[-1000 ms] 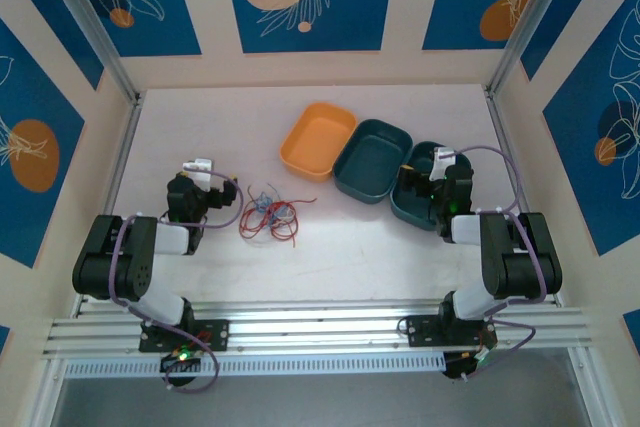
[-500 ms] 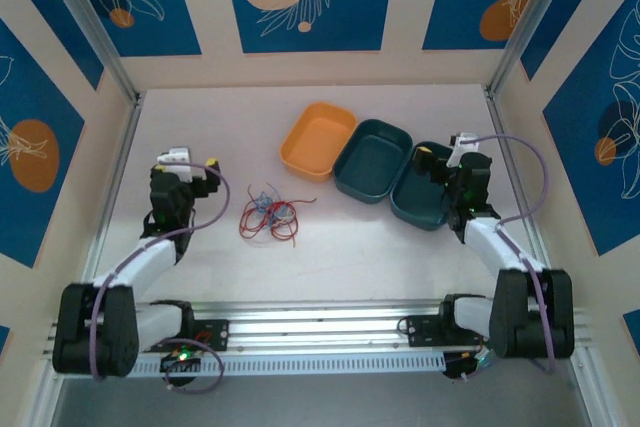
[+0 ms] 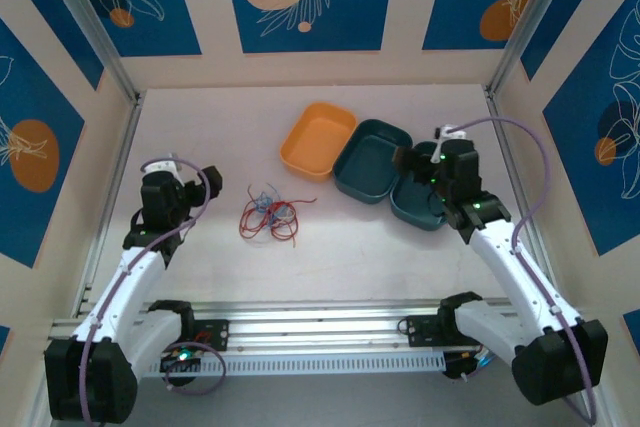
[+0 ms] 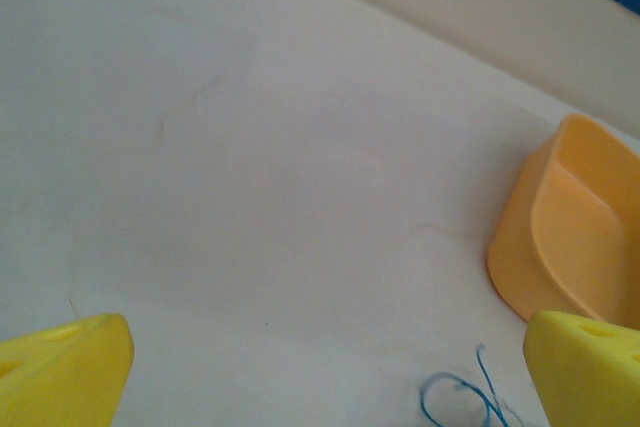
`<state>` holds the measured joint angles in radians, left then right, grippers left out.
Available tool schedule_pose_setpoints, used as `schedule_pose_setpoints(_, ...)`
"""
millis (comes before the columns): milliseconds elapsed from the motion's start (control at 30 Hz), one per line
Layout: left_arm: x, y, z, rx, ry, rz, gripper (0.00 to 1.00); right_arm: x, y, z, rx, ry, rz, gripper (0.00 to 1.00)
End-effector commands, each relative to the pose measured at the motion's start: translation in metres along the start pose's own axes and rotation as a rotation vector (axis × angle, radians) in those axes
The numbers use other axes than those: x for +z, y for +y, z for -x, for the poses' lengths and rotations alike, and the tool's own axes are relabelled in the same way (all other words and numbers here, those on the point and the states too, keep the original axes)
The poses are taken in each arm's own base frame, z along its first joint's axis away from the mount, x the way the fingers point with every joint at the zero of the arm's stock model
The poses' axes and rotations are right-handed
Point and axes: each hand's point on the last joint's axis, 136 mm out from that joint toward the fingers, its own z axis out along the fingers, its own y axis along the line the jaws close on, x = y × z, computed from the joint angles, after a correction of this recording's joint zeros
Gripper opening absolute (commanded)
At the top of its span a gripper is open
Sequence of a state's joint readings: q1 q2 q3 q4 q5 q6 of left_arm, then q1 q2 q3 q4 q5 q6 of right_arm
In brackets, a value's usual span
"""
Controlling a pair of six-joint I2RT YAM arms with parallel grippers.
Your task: Untangle the cables
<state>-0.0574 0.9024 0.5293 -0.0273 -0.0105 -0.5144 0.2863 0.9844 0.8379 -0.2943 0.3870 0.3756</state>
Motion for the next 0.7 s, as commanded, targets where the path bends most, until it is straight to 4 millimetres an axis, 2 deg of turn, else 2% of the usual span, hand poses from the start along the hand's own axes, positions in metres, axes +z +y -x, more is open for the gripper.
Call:
schedule_pose_setpoints(0,-0.004,-0.007,-0.031,-0.160,0.134,-0.036,1.00,-0.001,0.025,-0.021,-0.014,0.123,-0.015,0.99)
schedule_pose_setpoints(133,-0.001,-0.021,-0.054,-0.137,0.215,-0.064,1.00,0.012,0.079,-0.044,-0.015,0.262,0.085,0.99)
schedule_pose_setpoints(267,0.005,-0.040,-0.081,-0.076,0.303,-0.092,1.00,0.017,0.127,-0.068,-0.032,0.401,0.153,0.88)
schedule_pose_setpoints(400,0.014,-0.051,-0.109,-0.029,0.365,-0.091,0.99,0.018,0.164,-0.095,-0.010,0.532,0.234,0.79)
schedule_pose_setpoints(533,0.024,-0.063,-0.129,-0.037,0.402,-0.120,0.83,0.021,0.184,-0.124,-0.004,0.640,0.256,0.78)
schedule_pose_setpoints(667,0.035,-0.080,-0.148,-0.017,0.460,-0.159,0.65,0.028,0.194,-0.149,0.010,0.735,0.263,0.74)
